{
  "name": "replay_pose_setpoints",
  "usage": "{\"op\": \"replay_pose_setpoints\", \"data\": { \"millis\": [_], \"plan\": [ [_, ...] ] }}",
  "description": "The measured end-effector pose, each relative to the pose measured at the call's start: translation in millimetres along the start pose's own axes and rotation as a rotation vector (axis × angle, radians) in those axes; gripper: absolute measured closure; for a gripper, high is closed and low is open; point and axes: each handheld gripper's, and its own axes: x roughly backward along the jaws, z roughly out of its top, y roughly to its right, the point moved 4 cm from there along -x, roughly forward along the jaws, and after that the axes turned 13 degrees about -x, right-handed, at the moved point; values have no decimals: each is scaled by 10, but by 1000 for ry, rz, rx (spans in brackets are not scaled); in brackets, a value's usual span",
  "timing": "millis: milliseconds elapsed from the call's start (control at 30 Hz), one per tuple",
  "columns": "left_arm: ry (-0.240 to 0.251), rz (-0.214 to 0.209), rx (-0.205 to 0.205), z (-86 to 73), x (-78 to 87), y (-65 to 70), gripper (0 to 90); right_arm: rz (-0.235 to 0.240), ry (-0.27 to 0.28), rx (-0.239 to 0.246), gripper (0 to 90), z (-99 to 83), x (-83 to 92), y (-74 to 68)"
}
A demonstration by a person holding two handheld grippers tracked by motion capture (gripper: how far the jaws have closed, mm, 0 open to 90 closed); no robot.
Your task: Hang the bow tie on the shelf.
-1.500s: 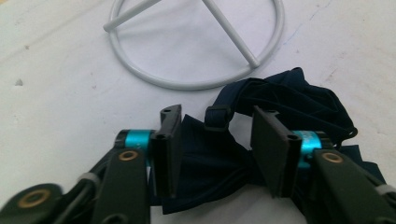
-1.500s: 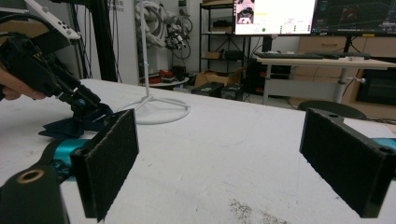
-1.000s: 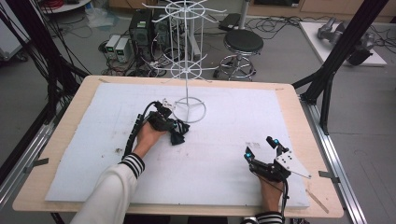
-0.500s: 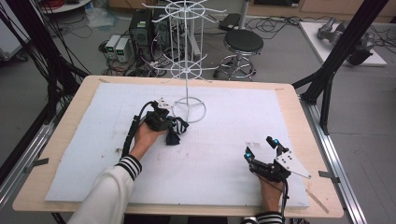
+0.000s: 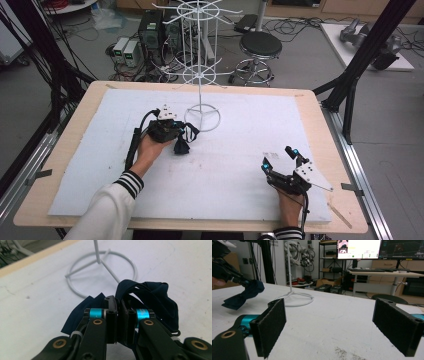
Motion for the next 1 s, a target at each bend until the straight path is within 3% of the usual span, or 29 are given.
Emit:
{"op": "replay_pose_setpoints", "data": {
  "millis": [200,333,767,1000],
  "plan": [
    [76,48,-30,71,172,-60,843,1,0,-3,108,0,0,-2],
    [124,65,-16,110,278,-101,844,0,0,0,108,0,-1,0],
    [214,92,2,203,542,-190,845,0,1,2,108,0,-1,1],
    [239,111,11,250,685,-284,845,-1,1,1,108,1,-2,0]
  ]
}}
